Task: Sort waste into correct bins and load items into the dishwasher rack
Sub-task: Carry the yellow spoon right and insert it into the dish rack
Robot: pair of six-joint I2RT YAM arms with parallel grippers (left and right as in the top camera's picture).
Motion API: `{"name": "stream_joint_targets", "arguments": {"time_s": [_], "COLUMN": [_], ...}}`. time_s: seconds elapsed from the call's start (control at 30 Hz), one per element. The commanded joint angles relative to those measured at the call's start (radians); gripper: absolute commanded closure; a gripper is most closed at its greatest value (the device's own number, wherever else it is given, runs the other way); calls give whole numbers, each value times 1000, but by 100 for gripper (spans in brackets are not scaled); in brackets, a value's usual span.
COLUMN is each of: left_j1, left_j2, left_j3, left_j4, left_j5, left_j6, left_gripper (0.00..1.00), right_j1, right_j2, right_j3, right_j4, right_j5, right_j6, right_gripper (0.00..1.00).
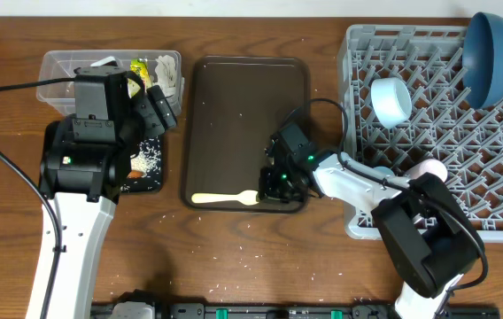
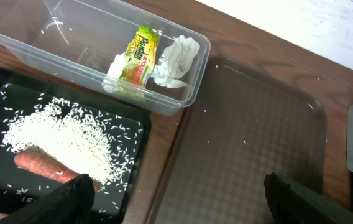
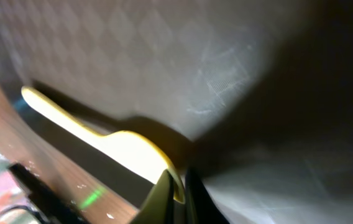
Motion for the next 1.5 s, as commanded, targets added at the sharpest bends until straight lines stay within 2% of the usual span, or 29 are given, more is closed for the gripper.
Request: {"name": "stream_joint_targets", "arguments": {"time_s": [0.0,0.27,0.63,0.73,0.9,1.07,1.33,1.47], "left_j1": [4,4,4,4,4,4,4,4], "left_j2": [2,2,2,2,2,2,2,2], "left_j3": [2,2,2,2,2,2,2,2], "left_j4": [1,1,1,1,1,1,1,1], "left_j5": [-9,-9,-9,-9,-9,-9,-9,-9], "left_j6": [-9,-9,-9,-9,-9,-9,-9,-9], "left_gripper": [11,11,11,10,11,11,11,10], "right_j1": [-4,-105,-364,-420,-504,-500,-492,-492], "right_j2": [8,-54,-394,-487,-642,-714,-637,-570], "right_j3": [-5,-4,-4,-4,-4,-4,-6,-6], "right_j4": [15,136,169,123,-28,-127,-204,-188], "right_j5": [5,-107,-53,37,384,698,820,829], "right_j6": [-11,-138,-83,-39,63,68,100,102], "right_gripper": [99,99,99,99,99,99,99,99]}}
